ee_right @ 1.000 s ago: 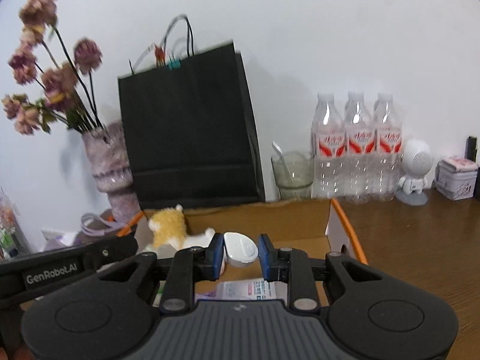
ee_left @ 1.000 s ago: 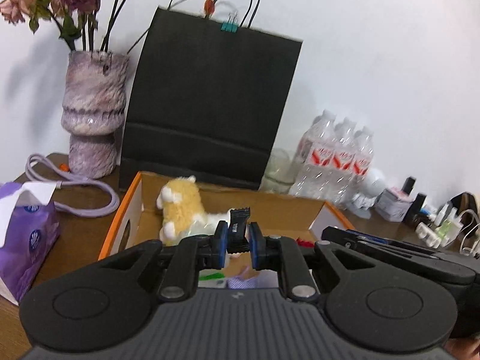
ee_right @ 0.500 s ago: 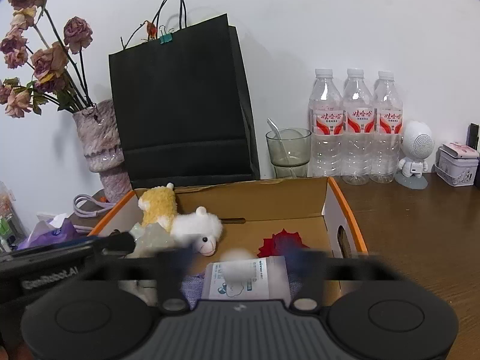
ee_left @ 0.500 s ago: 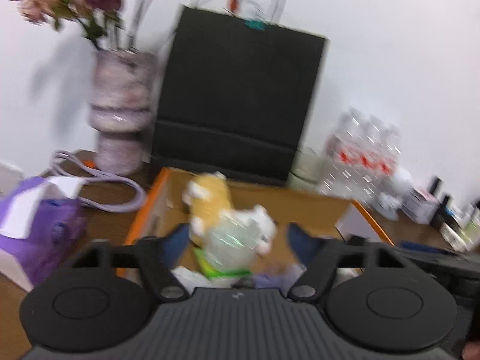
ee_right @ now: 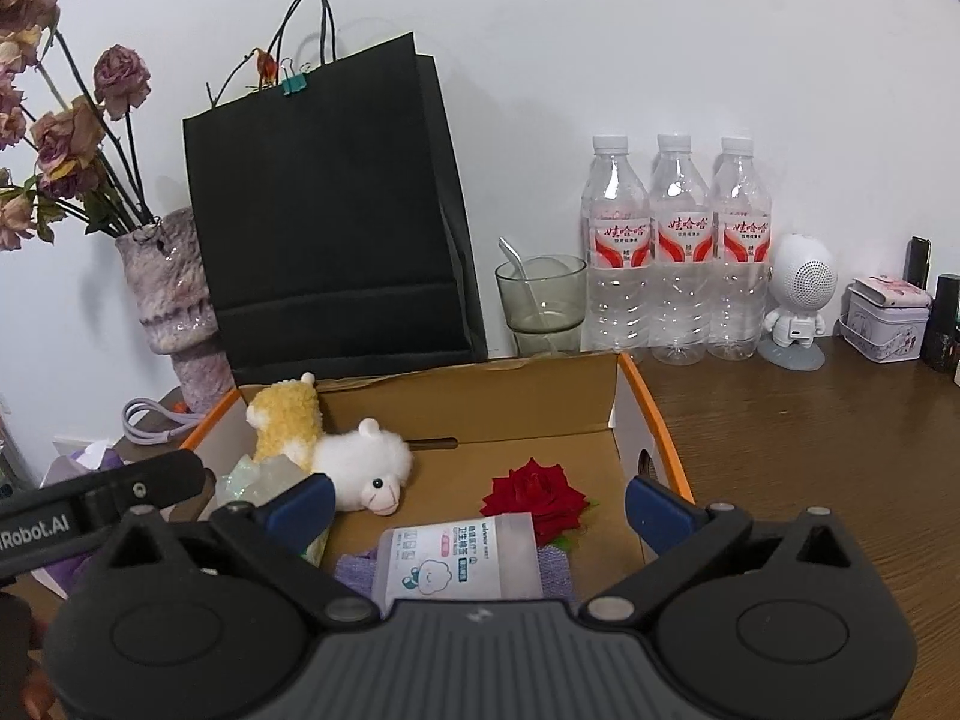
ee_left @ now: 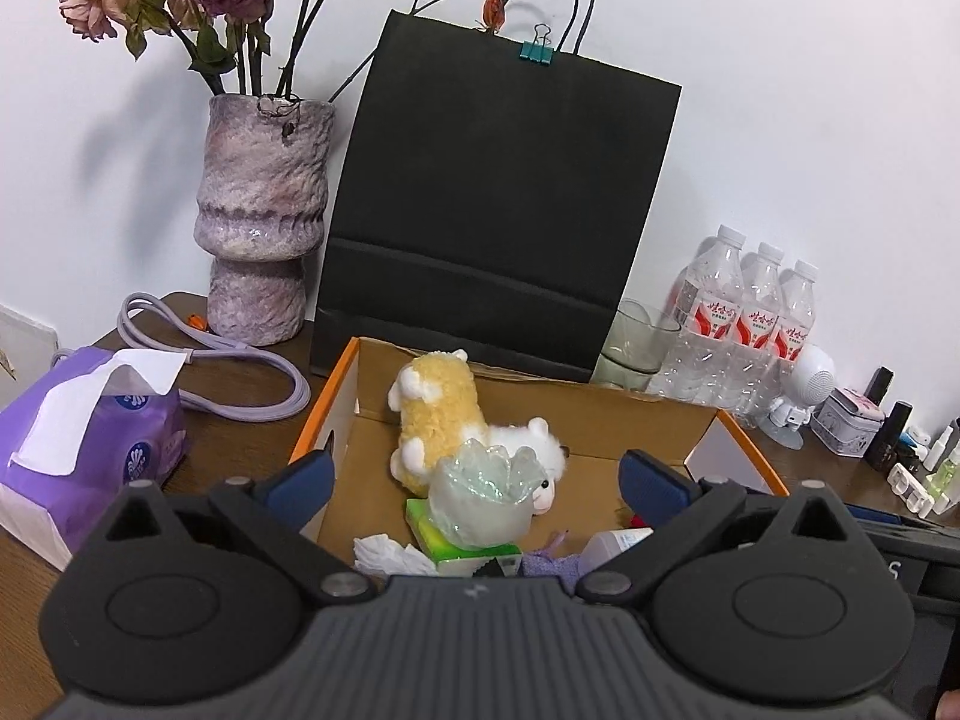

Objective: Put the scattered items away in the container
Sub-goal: 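Move both open tools back toward the remaining table items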

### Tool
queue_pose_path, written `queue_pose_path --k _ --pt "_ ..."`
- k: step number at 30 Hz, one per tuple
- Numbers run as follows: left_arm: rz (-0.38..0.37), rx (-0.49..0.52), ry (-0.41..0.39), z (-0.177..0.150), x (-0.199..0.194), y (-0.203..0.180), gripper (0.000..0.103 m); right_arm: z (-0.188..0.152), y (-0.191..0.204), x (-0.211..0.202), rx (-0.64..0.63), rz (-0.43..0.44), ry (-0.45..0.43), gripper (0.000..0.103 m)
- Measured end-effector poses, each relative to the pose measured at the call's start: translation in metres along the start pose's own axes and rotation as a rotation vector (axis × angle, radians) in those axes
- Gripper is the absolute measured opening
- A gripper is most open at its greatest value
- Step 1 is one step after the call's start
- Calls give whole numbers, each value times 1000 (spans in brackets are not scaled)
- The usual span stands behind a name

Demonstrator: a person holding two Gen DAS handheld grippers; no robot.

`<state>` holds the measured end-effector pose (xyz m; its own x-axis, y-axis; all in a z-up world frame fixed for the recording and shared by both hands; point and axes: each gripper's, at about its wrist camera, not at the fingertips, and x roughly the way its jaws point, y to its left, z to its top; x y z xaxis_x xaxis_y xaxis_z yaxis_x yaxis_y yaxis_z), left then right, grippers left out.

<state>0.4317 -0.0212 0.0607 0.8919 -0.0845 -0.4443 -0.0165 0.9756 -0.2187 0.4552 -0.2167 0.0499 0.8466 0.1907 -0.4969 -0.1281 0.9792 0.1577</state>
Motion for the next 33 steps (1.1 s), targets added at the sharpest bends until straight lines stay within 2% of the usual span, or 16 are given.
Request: queue_pose_path --k 9,13,17,27,33 --pt "-7 -6 3 0 -3 -1 103 0 0 0 4 2 -2 103" --pt "-35 -8 -12 0 -18 2 103 1 1 -7 20 28 -18 103" --pt "-60 31 2 -9 -34 9 103 -7 6 -24 -25 23 -35 103" --pt "-68 127 117 -62 -66 34 103 -68 3 -74 -139 7 37 103" --pt "-76 115 162 -87 -83 42 103 -112 14 -94 -174 34 95 102"
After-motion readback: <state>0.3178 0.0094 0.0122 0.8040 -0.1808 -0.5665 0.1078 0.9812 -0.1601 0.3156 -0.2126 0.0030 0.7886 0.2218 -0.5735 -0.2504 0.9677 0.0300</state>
